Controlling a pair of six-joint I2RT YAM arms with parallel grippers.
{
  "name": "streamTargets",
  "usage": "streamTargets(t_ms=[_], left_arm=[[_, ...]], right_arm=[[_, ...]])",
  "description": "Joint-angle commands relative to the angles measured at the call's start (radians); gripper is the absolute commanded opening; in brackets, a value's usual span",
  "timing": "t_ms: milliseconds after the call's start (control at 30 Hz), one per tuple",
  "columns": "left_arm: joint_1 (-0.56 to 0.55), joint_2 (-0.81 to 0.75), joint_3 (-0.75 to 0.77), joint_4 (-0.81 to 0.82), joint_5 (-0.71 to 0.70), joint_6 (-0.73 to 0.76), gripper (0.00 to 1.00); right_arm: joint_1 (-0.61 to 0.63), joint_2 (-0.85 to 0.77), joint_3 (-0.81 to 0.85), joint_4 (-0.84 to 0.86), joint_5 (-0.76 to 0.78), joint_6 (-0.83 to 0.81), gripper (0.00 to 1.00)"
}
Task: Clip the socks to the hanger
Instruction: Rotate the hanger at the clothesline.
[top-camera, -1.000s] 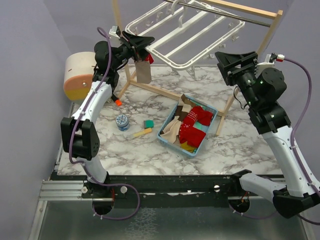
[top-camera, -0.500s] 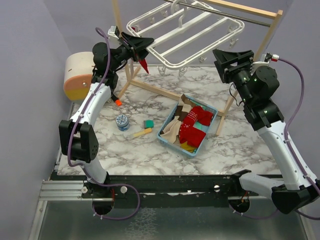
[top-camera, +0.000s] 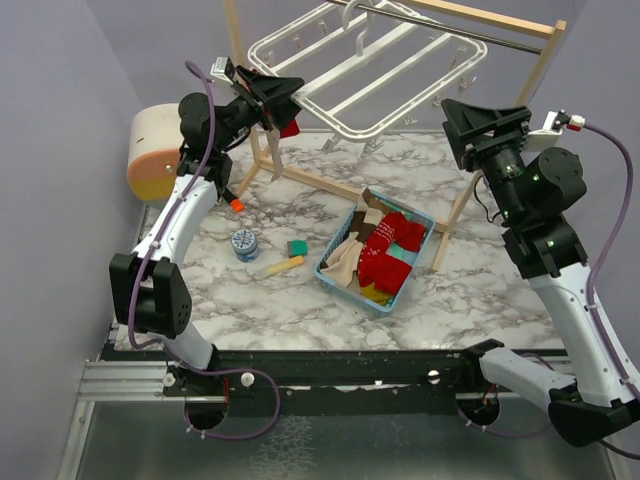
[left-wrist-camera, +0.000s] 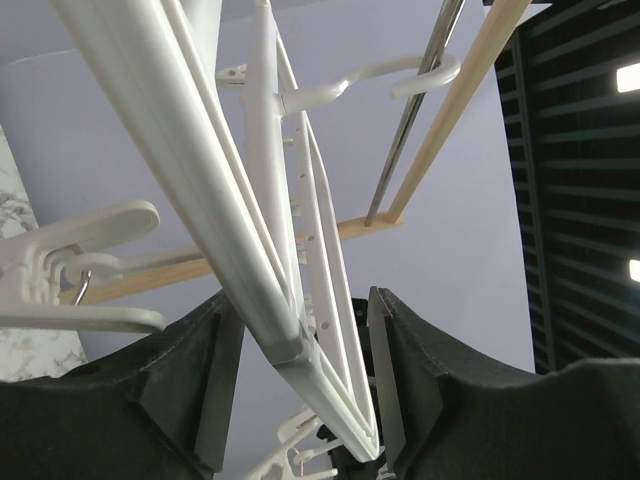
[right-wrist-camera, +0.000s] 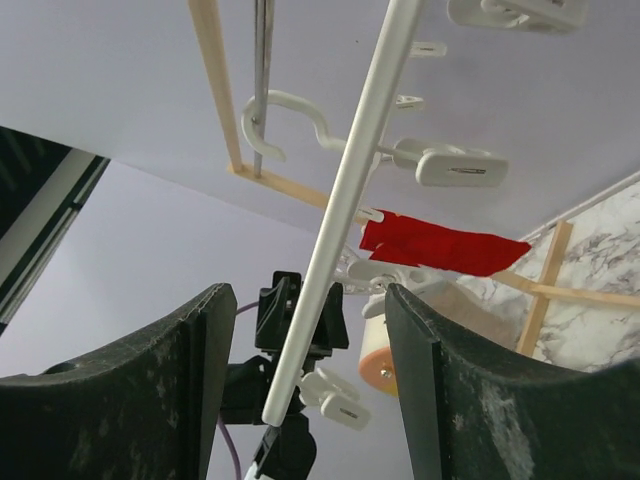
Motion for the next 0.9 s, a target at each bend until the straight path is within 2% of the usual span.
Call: streamTargets(t_ms=[0,400,867], left_arm=[[0.005,-0.075,-0.047,0.026,0.003,0.002,0.59],[0.005,-0.185,-0.168,0.024,-0.017,0.023,0.64],[0.005,-0.185,-0.169,0.024,-0.028,0.029,0.65]], right_arm=[[0.000,-0.024,-0.008,-0.052,-0.029,-0.049,0.67],[0.000,-0.159,-0.044,-0.259,-0.030,-0.273,0.68],[0.000,-0.197,-0.056,-0.298,-0.052,-0.303,0.69]])
